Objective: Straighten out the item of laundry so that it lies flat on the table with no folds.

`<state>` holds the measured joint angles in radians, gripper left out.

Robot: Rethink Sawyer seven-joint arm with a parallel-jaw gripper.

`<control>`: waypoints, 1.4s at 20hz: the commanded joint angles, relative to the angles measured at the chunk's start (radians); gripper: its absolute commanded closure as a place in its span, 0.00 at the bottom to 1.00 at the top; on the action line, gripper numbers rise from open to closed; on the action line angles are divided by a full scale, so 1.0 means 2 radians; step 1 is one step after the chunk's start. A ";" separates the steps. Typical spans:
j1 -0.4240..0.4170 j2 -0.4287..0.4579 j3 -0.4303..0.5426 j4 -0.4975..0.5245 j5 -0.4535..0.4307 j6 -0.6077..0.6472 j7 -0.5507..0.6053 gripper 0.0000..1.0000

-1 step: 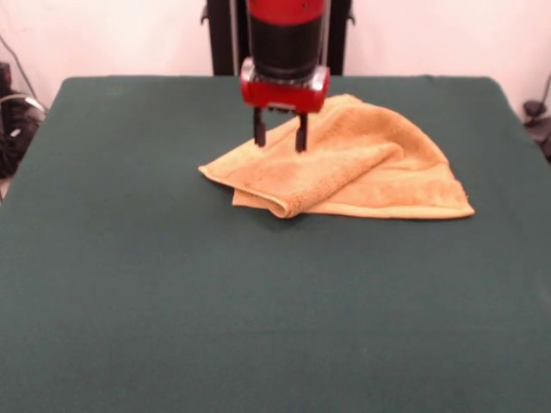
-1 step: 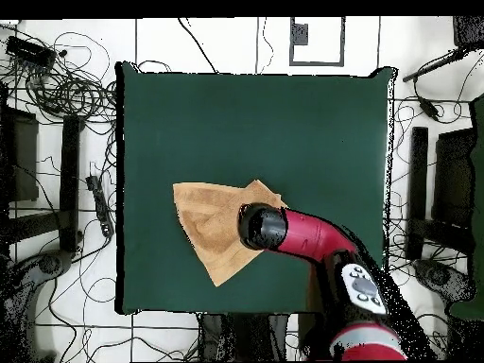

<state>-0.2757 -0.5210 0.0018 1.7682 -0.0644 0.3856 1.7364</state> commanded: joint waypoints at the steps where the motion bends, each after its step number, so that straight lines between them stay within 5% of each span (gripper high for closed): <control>1: 0.006 0.055 0.074 -0.066 -0.034 0.009 -0.020 0.00; 28: 0.002 0.086 0.059 -0.098 -0.070 0.002 0.003 0.00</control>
<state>-0.2794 -0.4338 0.0227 1.6761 -0.1591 0.4031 1.7364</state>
